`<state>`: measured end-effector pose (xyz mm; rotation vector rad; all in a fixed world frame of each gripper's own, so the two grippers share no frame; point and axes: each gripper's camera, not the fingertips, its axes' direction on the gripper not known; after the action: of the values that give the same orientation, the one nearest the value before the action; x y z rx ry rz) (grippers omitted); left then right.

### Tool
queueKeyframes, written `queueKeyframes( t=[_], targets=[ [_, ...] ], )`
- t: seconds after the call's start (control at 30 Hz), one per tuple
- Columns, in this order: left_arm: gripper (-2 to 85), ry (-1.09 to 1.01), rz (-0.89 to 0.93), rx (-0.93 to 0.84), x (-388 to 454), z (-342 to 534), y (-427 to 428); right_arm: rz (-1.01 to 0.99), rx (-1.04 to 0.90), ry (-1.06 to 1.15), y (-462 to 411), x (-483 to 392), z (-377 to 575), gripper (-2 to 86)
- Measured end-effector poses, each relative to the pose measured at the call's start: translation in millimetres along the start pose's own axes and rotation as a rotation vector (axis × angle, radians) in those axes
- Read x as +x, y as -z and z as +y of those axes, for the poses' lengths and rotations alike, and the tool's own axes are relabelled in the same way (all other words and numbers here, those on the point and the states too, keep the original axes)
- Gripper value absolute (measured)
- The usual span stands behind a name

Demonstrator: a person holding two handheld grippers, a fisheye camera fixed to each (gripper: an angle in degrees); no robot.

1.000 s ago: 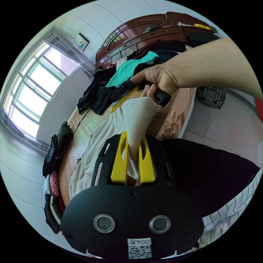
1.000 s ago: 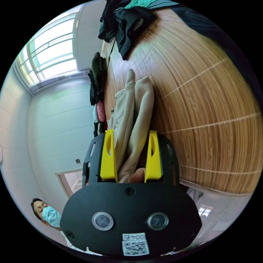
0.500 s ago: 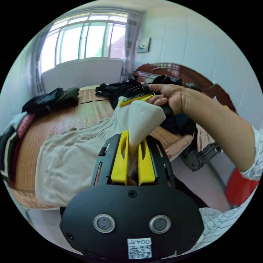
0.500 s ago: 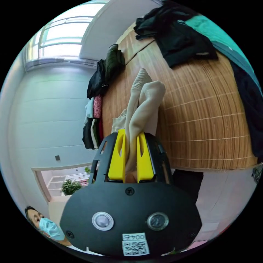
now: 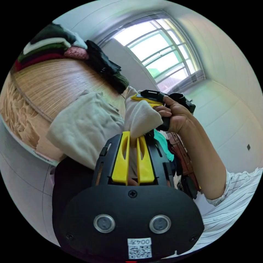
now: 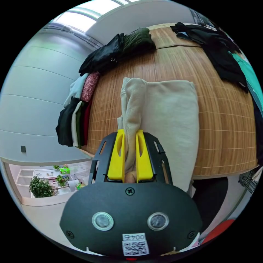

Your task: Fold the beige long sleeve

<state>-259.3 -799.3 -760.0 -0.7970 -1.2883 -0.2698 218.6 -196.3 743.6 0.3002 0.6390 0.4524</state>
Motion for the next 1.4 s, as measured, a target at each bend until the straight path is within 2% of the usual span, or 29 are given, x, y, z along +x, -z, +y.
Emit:
queueKeyframes(
  t=[0.27,0.43,0.63,0.8,0.93,1.0,1.1,1.2,1.27,1.3,1.37,1.4],
  targets=[
    [0.4,0.207,0.023,0.032,99,-98,-1,0.059,-0.035,-0.020,-122,-84,17,5.8],
    [0.5,0.357,0.101,0.046,136,-109,-30,0.127,-0.045,0.015,-172,-117,32,7.0],
    [0.9,0.441,0.224,0.046,201,-97,-75,0.246,-0.073,0.213,-190,-175,55,10.3],
    [0.9,0.474,0.232,0.071,247,-54,-88,0.217,0.130,0.305,-146,-208,97,4.5],
    [0.4,0.422,0.146,0.155,307,-10,-64,0.034,0.538,0.429,-38,-195,177,1.0],
    [0.3,0.323,0.116,0.193,355,-6,-62,0.068,0.639,0.518,-7,-175,218,1.0],
    [0.2,0.138,0.070,0.164,438,-24,-129,0.140,0.552,0.517,2,-123,272,0.2],
    [0.1,-0.045,-0.010,0.077,512,-55,-271,0.274,0.446,0.504,-29,-85,335,-0.3],
    [0.1,-0.151,-0.141,-0.011,546,-69,-415,0.313,0.384,0.531,-57,-78,384,-0.3],
    [0.1,-0.174,-0.176,-0.034,550,-69,-451,0.313,0.377,0.568,-63,-80,395,-0.1],
    [0.1,-0.231,-0.325,-0.127,552,-58,-586,0.382,0.375,0.749,-86,-104,432,0.8],
    [0.1,-0.241,-0.355,-0.151,549,-53,-614,0.389,0.377,0.793,-91,-110,439,1.2]
  ],
)
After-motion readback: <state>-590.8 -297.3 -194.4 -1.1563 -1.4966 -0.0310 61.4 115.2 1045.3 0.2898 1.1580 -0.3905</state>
